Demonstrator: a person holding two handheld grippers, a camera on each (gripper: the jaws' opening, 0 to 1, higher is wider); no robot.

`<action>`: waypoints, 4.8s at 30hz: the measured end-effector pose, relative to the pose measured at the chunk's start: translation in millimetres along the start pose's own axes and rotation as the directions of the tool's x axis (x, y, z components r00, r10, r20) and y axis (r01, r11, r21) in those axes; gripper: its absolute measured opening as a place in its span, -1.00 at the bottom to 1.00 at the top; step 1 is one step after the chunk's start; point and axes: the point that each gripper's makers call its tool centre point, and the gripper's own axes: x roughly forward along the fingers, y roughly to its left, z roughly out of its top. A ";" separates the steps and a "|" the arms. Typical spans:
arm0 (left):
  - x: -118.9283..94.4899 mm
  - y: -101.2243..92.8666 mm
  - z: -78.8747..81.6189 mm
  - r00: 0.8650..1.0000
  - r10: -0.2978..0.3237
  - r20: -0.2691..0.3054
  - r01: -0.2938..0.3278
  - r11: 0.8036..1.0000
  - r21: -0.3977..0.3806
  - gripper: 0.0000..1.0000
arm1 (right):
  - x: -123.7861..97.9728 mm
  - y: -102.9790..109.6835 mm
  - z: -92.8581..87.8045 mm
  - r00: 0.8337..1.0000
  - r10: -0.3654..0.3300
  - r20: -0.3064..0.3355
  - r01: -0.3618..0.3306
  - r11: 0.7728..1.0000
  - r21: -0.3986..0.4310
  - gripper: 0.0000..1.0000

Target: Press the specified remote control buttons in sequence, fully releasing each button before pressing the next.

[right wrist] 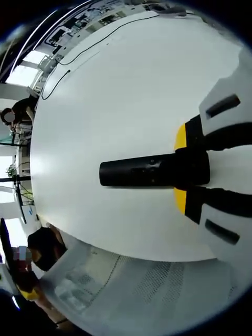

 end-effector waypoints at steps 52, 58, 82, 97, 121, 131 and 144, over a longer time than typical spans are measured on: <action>-0.3 1.0 -1.1 1.000 -0.002 -0.003 0.002 1.000 -0.004 0.88 | 1.2 -53.3 4.1 0.999 0.004 -0.034 -0.005 1.000 -0.026 -0.51; -1.4 2.5 0.4 1.000 0.005 0.005 -0.005 1.000 -0.003 0.88 | 0.7 -54.8 4.3 0.999 0.013 -0.038 -0.014 1.000 -0.027 -0.51; -2.1 4.1 2.8 1.000 0.010 0.019 -0.010 1.000 -0.008 0.88 | 2.1 -69.2 7.1 0.998 0.020 -0.062 -0.024 0.998 -0.065 -0.51; -2.3 7.0 3.5 1.000 0.022 0.021 -0.022 1.000 -0.020 0.88 | 2.9 -77.6 9.3 0.997 0.021 -0.073 -0.026 0.997 -0.069 -0.51; -5.6 18.3 10.2 0.995 0.083 0.051 -0.080 0.995 -0.064 0.87 | -73.9 -47.6 6.9 0.937 -0.283 0.205 0.176 0.889 0.423 0.12; -3.5 14.3 6.3 0.997 0.078 0.026 -0.077 0.997 -0.027 0.87 | -161.3 -20.4 6.3 0.735 -0.602 0.311 0.356 0.733 0.580 0.67; -3.5 17.5 4.2 0.996 0.091 0.018 -0.090 0.995 -0.040 0.89 | -217.1 28.9 -7.5 0.555 -0.770 0.314 0.437 0.591 0.678 0.97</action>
